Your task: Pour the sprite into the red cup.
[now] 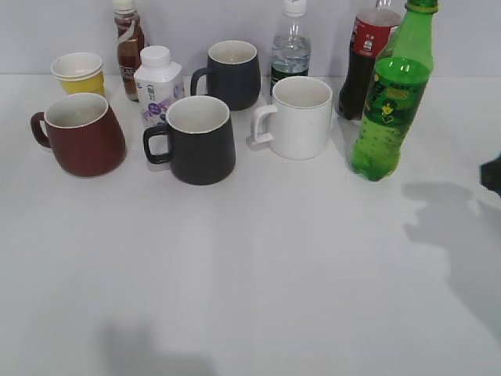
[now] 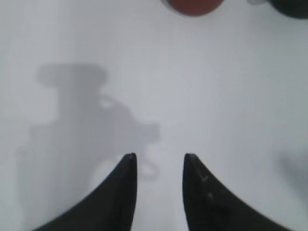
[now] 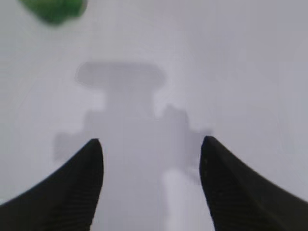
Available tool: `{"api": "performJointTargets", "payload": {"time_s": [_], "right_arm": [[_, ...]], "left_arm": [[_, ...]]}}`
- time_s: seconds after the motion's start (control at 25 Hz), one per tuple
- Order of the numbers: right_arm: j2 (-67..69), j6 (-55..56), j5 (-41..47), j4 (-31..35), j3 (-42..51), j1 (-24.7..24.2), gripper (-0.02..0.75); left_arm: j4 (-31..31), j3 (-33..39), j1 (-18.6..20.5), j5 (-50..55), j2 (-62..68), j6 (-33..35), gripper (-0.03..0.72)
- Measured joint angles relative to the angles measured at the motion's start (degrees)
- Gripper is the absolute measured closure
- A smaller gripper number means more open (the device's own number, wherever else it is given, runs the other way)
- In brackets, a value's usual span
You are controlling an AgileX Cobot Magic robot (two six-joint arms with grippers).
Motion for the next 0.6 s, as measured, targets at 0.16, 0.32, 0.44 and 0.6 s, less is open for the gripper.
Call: {"api": "performJointTargets", "payload": {"time_s": [0.16,0.32,0.44,0.6], "right_arm": [[-9.21,-7.57,15.51,8.35,-0.48,3.61,0.258],[-18.41,-21.87,31.24,21.81,-1.94,5.45,0.277],[-25.89,-26.44,40.27,27.45,-2.03,5.53,0.278],[-34.26,-27.58,49.77,28.75,-2.05,5.64,0.278]], "left_arm": [[-0.79,0.00,0.00,4.66,-5.67,0.00,0.429],[-1.97,0.85,0.00,7.15,-11.28,0.00,0.429],[-1.87,2.88,-0.04,7.49,-16.71,0.00,0.429],[-1.57,7.02,-0.04,7.69,-24.50,0.89,0.431]]}}
